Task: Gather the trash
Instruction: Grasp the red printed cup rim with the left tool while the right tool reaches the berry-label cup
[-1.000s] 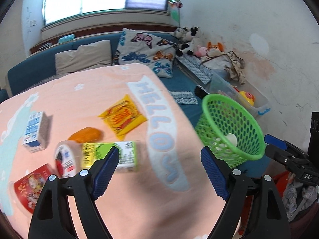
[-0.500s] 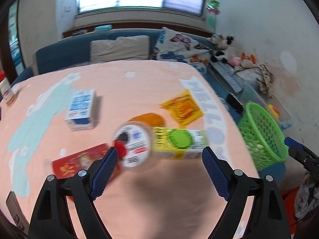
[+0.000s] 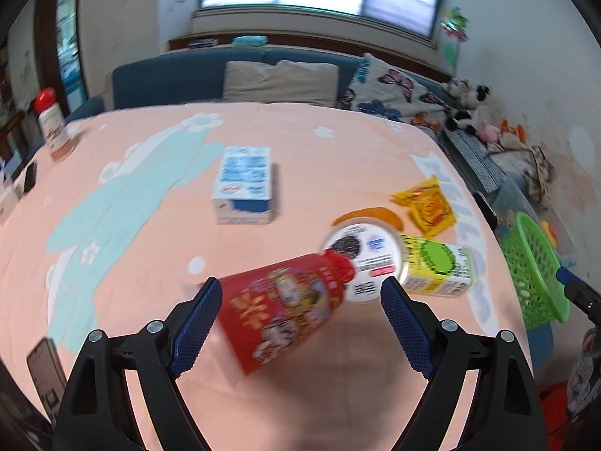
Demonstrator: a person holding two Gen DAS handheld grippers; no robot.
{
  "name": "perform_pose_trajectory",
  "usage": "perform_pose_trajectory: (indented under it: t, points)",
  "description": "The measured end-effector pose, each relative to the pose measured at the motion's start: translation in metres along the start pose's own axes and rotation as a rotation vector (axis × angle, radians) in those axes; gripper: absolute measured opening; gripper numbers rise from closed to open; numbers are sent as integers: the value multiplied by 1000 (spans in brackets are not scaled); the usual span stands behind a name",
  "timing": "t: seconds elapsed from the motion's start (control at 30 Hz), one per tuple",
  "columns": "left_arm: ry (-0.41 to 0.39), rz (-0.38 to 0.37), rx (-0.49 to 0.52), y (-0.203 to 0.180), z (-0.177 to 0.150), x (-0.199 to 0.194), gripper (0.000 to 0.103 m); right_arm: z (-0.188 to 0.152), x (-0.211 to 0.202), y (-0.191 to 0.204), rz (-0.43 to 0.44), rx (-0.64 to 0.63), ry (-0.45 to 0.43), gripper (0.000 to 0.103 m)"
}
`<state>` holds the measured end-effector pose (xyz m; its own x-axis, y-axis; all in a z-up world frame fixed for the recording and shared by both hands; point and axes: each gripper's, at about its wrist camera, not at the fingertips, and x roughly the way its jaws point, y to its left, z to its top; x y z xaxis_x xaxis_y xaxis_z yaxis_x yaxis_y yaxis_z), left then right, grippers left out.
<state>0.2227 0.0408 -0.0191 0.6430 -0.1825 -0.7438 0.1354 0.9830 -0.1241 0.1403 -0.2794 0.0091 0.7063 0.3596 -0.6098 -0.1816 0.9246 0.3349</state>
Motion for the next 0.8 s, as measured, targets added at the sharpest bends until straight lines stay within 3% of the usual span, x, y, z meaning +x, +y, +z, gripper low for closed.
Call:
perform_pose_trajectory:
  t: [0.27,0.8]
  points:
    - [-27,-6,-96,26,-14,-13,83,8,31,13,14,-71,58,82]
    - [-56,-12,-124,35,-15,-20,83,19,78,49,58,-211,131,82]
